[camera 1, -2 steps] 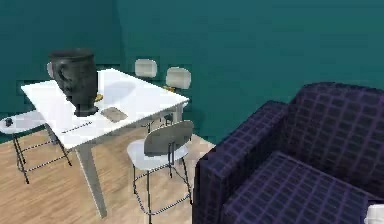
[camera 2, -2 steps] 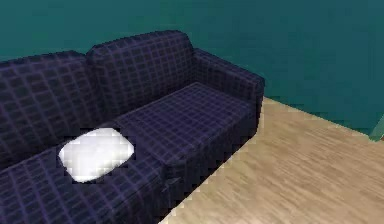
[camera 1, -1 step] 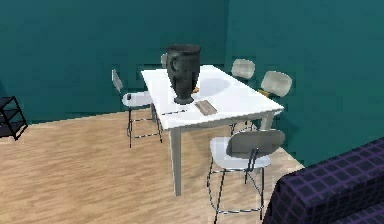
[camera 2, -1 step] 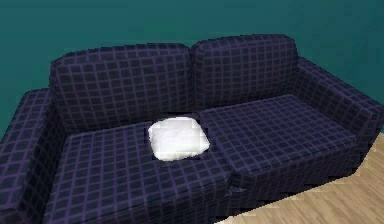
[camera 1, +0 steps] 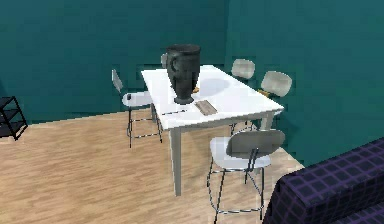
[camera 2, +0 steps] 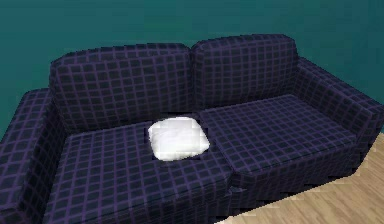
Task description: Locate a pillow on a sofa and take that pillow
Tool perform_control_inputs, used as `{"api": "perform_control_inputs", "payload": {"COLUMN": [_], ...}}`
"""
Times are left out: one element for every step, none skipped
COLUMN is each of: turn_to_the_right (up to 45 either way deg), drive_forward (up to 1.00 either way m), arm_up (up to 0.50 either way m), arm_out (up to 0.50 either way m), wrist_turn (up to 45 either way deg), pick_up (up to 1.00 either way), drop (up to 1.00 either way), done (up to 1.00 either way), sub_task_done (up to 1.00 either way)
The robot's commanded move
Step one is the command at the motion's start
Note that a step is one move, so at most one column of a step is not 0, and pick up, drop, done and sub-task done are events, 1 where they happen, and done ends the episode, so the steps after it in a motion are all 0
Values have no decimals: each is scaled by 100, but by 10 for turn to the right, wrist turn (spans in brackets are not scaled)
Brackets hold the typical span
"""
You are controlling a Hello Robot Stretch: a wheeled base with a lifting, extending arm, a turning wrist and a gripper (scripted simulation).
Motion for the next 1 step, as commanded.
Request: {"api": "perform_control_inputs", "payload": {"turn_to_the_right": [0], "drive_forward": [0], "arm_up": [16], "arm_out": [0], "wrist_turn": [0], "pick_up": [0], "drop": [0], "done": [0], "sub_task_done": [0]}}
